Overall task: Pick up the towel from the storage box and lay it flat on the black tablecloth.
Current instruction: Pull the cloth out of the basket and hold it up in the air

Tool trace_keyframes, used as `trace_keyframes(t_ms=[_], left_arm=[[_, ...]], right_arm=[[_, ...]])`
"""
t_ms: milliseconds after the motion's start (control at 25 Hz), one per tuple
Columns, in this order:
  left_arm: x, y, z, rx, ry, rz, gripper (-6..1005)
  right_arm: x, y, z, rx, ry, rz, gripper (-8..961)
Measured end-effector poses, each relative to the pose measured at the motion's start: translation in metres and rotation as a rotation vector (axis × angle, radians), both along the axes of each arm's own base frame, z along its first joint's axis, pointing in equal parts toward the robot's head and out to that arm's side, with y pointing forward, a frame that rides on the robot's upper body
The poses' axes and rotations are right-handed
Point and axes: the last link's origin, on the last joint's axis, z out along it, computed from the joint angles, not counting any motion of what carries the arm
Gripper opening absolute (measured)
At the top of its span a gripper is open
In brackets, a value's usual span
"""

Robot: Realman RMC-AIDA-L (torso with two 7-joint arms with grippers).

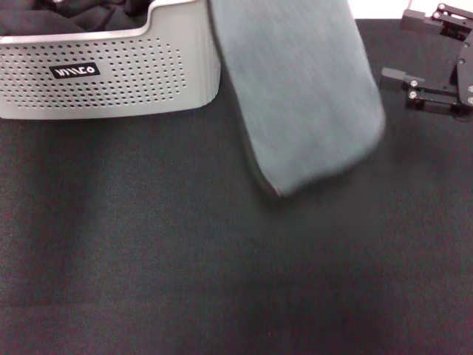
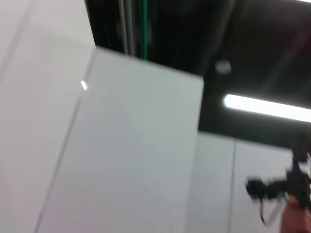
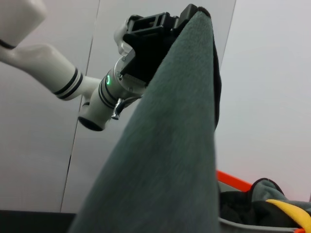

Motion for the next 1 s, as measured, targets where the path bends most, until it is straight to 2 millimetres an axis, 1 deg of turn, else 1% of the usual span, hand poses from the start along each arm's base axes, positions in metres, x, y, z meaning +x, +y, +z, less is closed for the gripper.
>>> trace_keyframes(t_ms=[200, 280, 360, 560, 800, 1000], left_arm=[[-0.010, -0.002, 0.007, 0.057, -0.150, 0.065, 4], [-0.014, -0.005, 0.007, 0.083, -0.228, 0.096, 4], [-0.017, -0.006, 0.006, 0.096, -0.269, 0.115, 4], [-0.017, -0.010, 0.000, 0.123, -0.370, 0.147, 4], [-0.012, -0.009, -0.003, 0.146, -0.409, 0.150, 4], [-0.006, -0.005, -0.006, 0.176, -0.418, 0.169, 4]], right_arm=[[0.002, 0.000, -0.002, 0.004, 0.002, -0.005, 746], [0.003, 0.000, -0.007, 0.000, 0.006, -0.004, 747], [0.004, 0.000, -0.013, -0.003, 0.015, -0.001, 747], [0.008, 0.000, -0.041, 0.007, 0.006, 0.023, 747], [-0.001, -0.008, -0.080, 0.057, -0.011, 0.118, 747], [-0.012, -0.014, -0.113, 0.109, -0.067, 0.175, 746]])
